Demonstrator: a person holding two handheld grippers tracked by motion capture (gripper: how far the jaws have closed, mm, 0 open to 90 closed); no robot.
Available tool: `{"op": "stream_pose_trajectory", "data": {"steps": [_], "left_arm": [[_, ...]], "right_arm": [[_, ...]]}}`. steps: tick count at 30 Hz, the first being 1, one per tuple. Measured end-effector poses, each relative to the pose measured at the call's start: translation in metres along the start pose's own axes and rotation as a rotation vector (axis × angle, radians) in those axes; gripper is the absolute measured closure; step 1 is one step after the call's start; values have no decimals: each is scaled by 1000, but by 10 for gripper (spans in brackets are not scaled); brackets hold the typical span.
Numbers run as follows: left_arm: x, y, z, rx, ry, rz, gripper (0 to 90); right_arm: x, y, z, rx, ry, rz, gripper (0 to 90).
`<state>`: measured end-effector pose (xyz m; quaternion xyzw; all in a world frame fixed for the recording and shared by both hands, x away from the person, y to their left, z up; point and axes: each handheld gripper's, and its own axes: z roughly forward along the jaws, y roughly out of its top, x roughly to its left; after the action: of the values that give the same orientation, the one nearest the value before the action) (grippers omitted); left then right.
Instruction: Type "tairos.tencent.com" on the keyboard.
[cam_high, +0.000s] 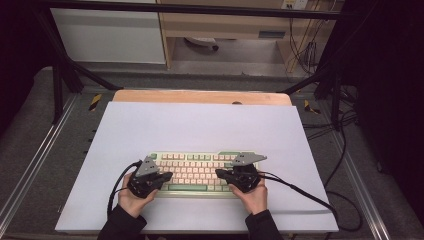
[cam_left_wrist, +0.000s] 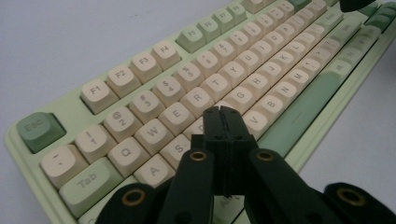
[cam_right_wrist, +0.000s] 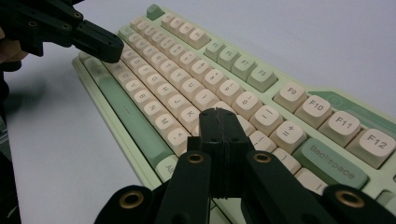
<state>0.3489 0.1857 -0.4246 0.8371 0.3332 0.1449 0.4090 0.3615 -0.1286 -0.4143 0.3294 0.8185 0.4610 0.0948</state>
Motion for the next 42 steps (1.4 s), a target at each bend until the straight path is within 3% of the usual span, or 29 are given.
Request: {"op": "stream_pose_trajectory", "data": {"steps": [19,42], "left_arm": [[-8,-1,14,24,-19,18,900],[4,6,-2,-17,8,-9,900]], "right_arm": [[0,-1,-2,-3,-1,-1,900],[1,-3,1,-1,3,4,900]]}}
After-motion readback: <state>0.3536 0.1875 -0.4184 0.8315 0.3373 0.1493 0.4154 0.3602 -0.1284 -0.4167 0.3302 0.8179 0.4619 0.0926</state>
